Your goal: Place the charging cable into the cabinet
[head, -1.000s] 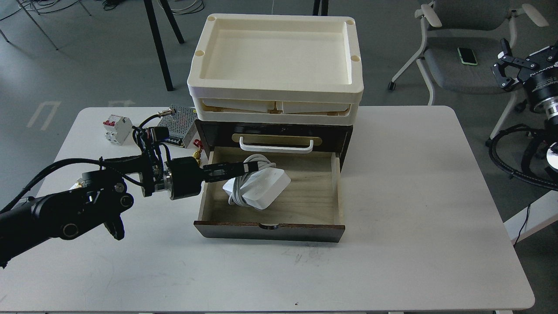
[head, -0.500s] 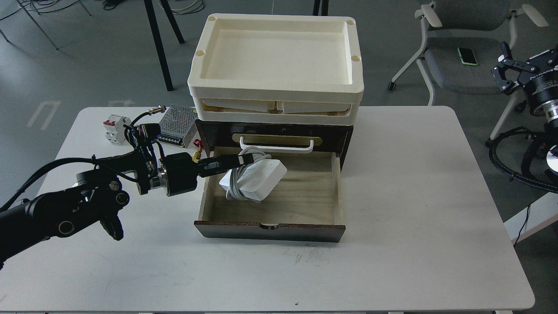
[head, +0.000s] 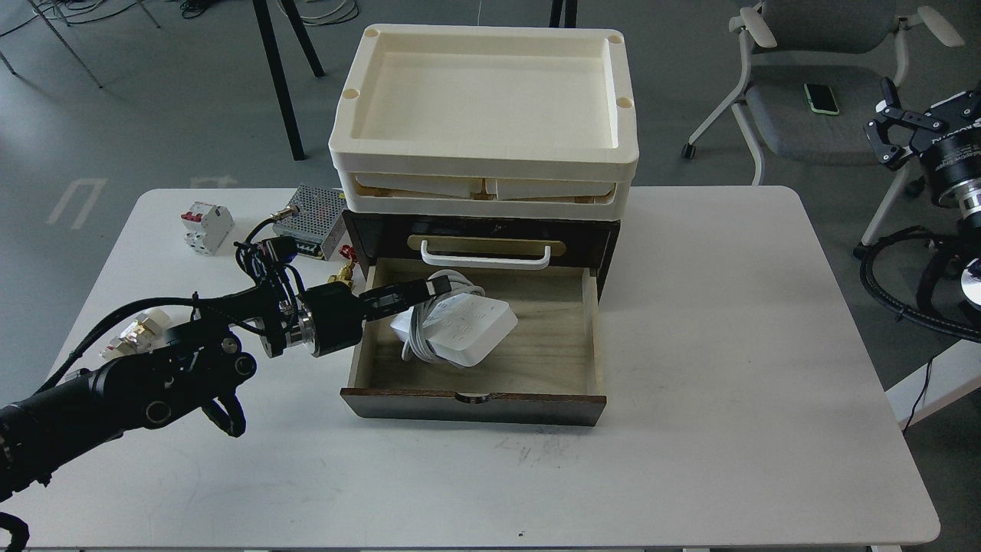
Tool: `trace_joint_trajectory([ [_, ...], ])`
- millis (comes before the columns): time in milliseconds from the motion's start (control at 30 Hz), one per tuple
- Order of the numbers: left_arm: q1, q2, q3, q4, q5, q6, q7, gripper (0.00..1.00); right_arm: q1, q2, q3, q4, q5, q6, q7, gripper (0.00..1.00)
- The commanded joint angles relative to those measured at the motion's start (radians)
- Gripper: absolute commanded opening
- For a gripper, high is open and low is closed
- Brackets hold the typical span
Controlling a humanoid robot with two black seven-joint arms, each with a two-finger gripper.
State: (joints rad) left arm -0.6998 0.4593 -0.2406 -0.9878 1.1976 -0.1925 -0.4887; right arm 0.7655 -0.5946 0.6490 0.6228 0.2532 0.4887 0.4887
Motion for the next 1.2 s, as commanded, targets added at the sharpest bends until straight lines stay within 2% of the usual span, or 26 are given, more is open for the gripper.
trace_joint_trajectory([
  [0, 0.000, -0.010, -0.002, 0.000, -0.001, -0.004, 0.000, 0.43, 0.000, -0.007, 0.001, 0.000, 0.000, 0.000, 0.000, 1.00],
  [33, 0.000, -0.010, 0.000, 0.000, -0.001, -0.005, 0.000, 0.49, 0.000, -0.008, 0.001, 0.000, 0.000, 0.000, 0.000, 1.00],
  [100, 0.002, -0.011, -0.005, -0.002, -0.003, -0.005, 0.000, 0.75, -0.005, -0.008, 0.003, 0.000, 0.000, 0.000, 0.000, 1.00],
  [300, -0.001, -0.002, -0.009, -0.011, -0.004, -0.025, 0.000, 0.95, -0.018, -0.008, 0.018, 0.002, 0.000, 0.000, 0.000, 1.00],
  [367, 0.000, 0.024, -0.009, -0.012, -0.004, -0.030, 0.000, 0.96, -0.018, -0.008, 0.018, 0.002, 0.000, 0.000, 0.000, 1.00],
  [500, 0.014, 0.153, -0.049, -0.040, -0.025, -0.035, 0.000, 0.96, -0.018, -0.008, 0.018, 0.002, 0.000, 0.000, 0.000, 1.00],
  [600, 0.045, 0.220, -0.118, -0.040, -0.186, -0.060, 0.000, 0.97, -0.018, -0.008, 0.023, 0.006, 0.000, 0.000, 0.000, 1.00],
  [633, 0.051, 0.239, -0.137, -0.026, -0.272, -0.097, 0.000, 0.97, -0.018, -0.007, 0.029, 0.009, 0.000, 0.000, 0.000, 1.00],
  [733, 0.055, 0.263, -0.169, 0.062, -0.584, -0.296, 0.000, 0.98, -0.020, -0.008, 0.052, 0.046, 0.000, 0.000, 0.000, 1.00],
  [867, 0.033, 0.260, -0.212, 0.210, -0.938, -0.296, 0.000, 0.99, -0.026, -0.016, 0.084, 0.116, 0.000, 0.000, 0.000, 1.00],
  [967, -0.018, 0.256, -0.282, 0.355, -1.093, -0.296, 0.000, 0.99, -0.031, -0.016, 0.144, 0.170, 0.000, 0.000, 0.000, 1.00],
  [1067, -0.046, 0.220, -0.316, 0.458, -1.158, -0.296, 0.000, 0.99, -0.049, -0.002, 0.190, 0.186, 0.000, 0.000, 0.000, 1.00],
  [1167, -0.052, 0.173, -0.316, 0.479, -1.159, -0.296, 0.000, 0.99, -0.061, 0.006, 0.195, 0.190, 0.000, 0.000, 0.000, 1.00],
])
